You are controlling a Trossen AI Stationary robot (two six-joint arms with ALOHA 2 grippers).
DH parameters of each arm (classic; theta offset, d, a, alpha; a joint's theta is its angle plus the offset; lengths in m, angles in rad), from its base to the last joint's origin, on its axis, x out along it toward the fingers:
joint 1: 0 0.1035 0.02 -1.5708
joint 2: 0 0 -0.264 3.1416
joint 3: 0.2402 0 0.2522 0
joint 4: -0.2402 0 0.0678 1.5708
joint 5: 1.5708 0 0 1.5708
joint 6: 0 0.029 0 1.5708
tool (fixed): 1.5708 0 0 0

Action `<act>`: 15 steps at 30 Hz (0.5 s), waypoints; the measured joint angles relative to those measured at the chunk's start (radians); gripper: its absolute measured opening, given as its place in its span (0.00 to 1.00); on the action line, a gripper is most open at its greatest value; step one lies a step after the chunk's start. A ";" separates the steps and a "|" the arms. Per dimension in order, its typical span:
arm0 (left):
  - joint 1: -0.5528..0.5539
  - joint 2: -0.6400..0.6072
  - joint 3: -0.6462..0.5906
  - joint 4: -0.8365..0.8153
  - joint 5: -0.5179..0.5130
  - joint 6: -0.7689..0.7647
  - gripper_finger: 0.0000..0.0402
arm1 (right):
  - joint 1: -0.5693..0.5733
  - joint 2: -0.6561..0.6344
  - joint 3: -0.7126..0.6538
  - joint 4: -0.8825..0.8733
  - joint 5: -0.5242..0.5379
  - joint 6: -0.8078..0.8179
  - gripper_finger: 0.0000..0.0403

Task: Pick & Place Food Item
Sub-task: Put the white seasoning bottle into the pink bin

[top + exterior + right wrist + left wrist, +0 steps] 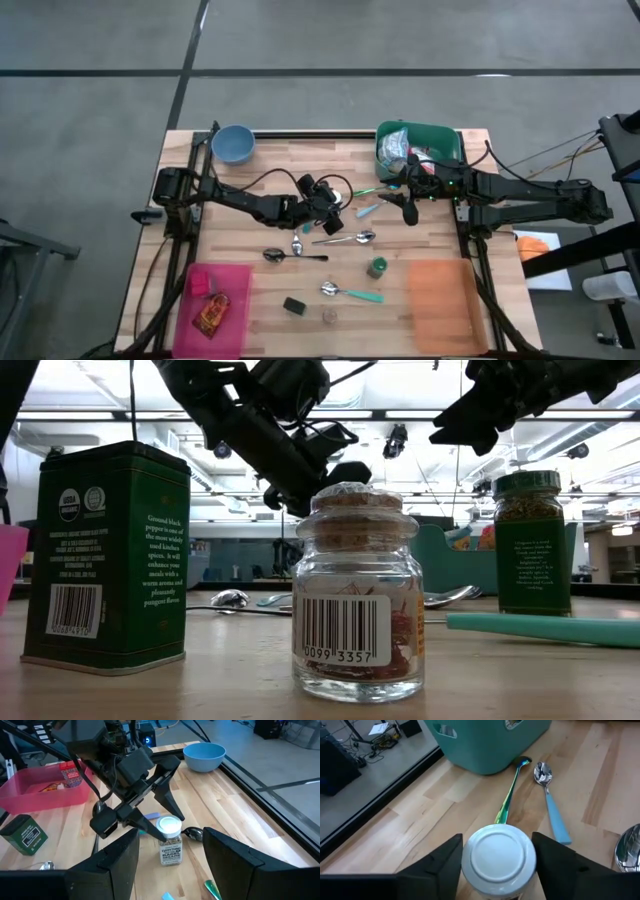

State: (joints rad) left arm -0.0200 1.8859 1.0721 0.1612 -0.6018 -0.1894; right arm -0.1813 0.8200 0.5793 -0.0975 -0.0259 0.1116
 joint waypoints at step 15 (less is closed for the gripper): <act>0.000 -0.001 0.000 0.000 0.000 0.000 0.50 | 0.000 0.000 0.000 0.000 0.000 0.000 0.53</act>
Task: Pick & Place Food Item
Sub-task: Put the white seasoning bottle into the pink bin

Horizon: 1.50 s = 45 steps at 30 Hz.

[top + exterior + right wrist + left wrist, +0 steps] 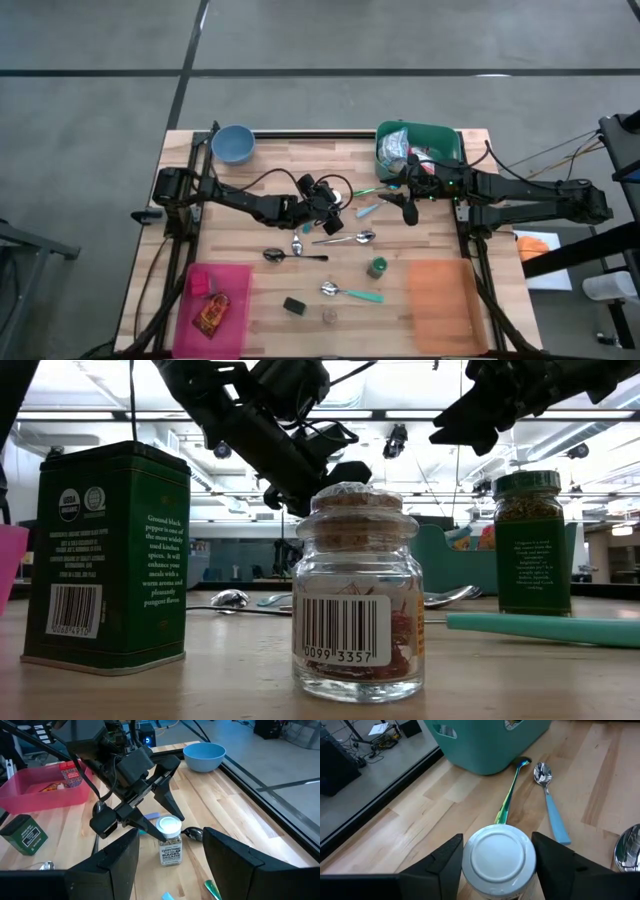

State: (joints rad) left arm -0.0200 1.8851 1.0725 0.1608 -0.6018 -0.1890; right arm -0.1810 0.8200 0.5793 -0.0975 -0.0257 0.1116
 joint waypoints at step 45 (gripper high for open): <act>-0.164 -0.452 0.000 -0.570 -0.218 -0.280 0.49 | 0.000 0.000 0.000 0.000 0.000 0.000 0.53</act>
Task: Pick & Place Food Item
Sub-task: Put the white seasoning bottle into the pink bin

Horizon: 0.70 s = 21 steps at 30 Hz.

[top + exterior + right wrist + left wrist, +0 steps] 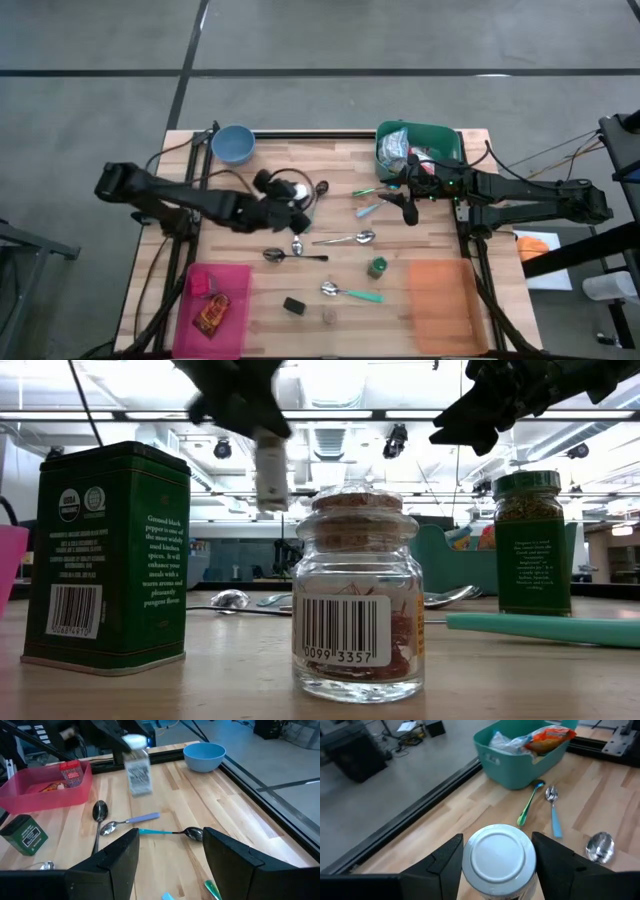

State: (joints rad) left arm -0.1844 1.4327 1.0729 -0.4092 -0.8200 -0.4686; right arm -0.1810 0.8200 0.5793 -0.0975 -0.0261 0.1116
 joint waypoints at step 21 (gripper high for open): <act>-0.404 -0.093 0.084 -0.664 -0.003 -0.622 0.52 | 0.000 0.000 0.000 0.000 0.000 0.000 0.53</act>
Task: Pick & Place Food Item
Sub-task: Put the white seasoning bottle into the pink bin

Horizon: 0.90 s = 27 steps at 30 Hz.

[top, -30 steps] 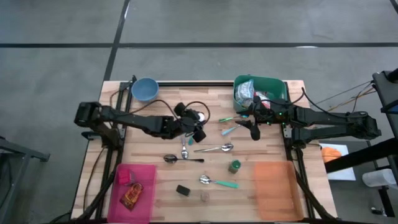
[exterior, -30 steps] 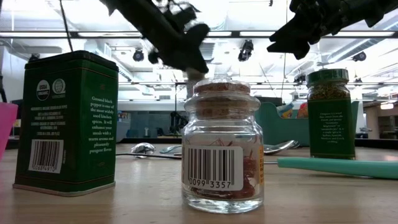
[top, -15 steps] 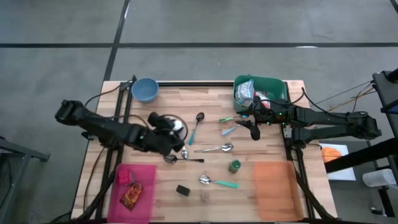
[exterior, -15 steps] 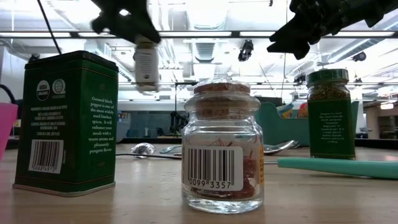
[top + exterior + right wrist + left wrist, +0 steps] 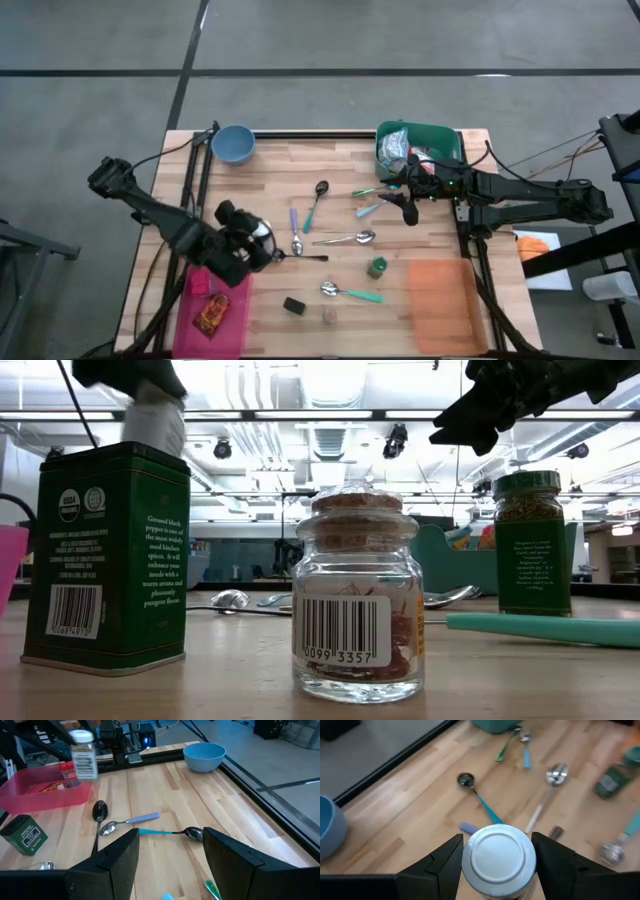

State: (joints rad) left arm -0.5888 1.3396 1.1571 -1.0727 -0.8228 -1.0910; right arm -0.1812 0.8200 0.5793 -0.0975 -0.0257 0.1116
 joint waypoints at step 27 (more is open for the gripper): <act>-0.594 -0.002 -0.017 -0.173 -0.032 -0.466 0.52 | 0.000 0.000 0.000 0.000 0.000 0.000 0.53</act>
State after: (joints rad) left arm -1.1831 1.3380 1.1400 -1.2461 -0.8549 -1.5572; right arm -0.1814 0.8200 0.5793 -0.0977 -0.0257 0.1116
